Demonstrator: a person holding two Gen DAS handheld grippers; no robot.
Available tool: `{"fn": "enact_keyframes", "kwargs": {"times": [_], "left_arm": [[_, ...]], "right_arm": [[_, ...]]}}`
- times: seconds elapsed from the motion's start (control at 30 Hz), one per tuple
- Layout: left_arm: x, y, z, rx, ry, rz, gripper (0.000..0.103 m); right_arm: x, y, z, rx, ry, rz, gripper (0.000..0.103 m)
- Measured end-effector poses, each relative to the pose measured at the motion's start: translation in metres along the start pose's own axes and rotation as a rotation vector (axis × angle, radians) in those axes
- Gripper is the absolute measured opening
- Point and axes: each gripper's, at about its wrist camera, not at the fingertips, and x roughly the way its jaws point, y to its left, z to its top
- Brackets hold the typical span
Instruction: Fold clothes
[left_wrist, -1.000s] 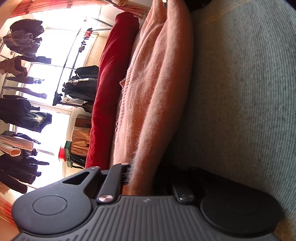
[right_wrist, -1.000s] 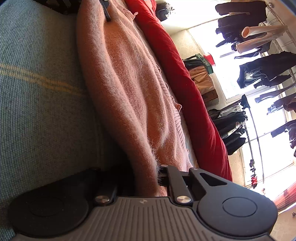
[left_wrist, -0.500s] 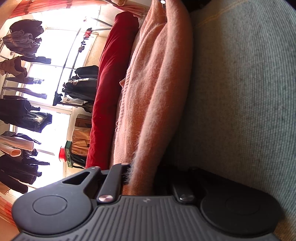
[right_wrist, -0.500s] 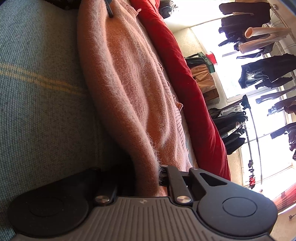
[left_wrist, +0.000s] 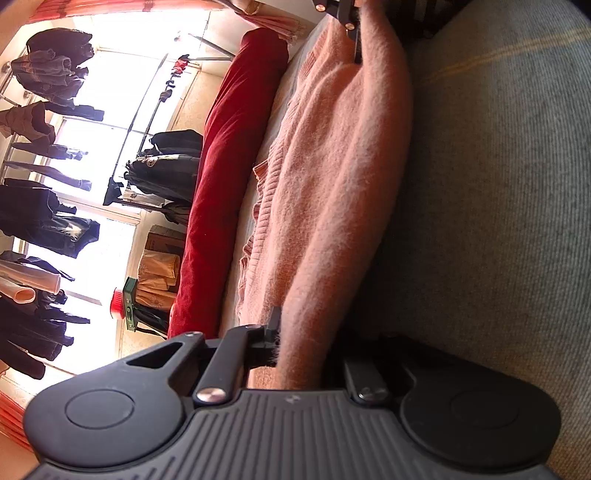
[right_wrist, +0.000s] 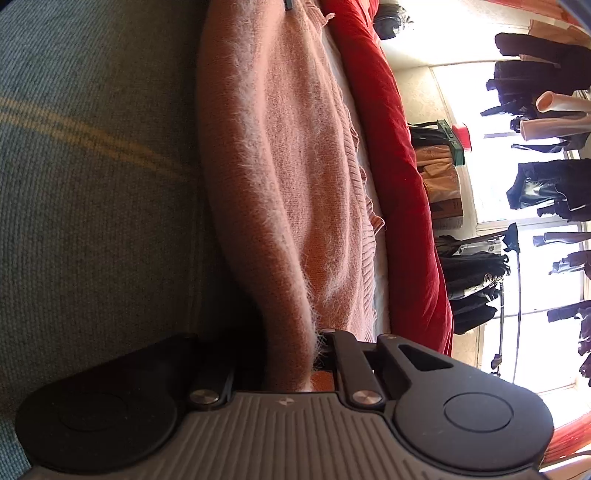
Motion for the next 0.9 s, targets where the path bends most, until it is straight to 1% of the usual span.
{"fn": "enact_keyframes", "kwargs": {"times": [0.17,0.23,0.37,0.4,0.5,0.57,0.63,0.7,0.83,0.9], "left_arm": [[0.003,-0.008,-0.001,0.011,0.003,0.011,0.008],[0.004,-0.008,-0.001,0.009,0.003,0.008,0.008],[0.006,-0.006,-0.001,0.013,0.004,0.006,0.007],[0.006,-0.006,-0.002,0.010,0.003,0.006,0.007],[0.008,-0.006,-0.002,0.017,0.005,0.004,0.007],[0.008,-0.006,-0.002,0.017,0.005,0.004,0.007],[0.008,-0.006,-0.002,0.016,0.004,0.004,0.007],[0.007,-0.007,-0.001,0.016,0.004,0.008,0.007],[0.007,-0.008,-0.003,0.007,-0.001,0.011,0.005],[0.007,-0.009,-0.003,0.003,-0.002,0.011,0.005]], "right_arm": [[0.000,-0.001,-0.003,-0.045,-0.028,0.009,0.015],[0.001,-0.002,-0.004,-0.036,-0.040,0.014,0.017],[-0.004,0.019,-0.007,-0.048,-0.066,-0.094,0.016],[-0.005,0.019,-0.007,-0.039,-0.069,-0.102,0.016],[-0.005,0.018,-0.009,-0.009,-0.077,-0.127,0.021],[0.000,0.011,-0.004,-0.003,-0.054,-0.109,0.023],[0.004,0.006,-0.001,-0.012,-0.046,-0.117,0.033],[0.005,0.007,-0.001,-0.008,-0.044,-0.116,0.033],[0.002,0.021,-0.004,-0.031,-0.047,-0.195,0.027],[0.001,0.023,-0.005,-0.022,-0.055,-0.215,0.027]]}}
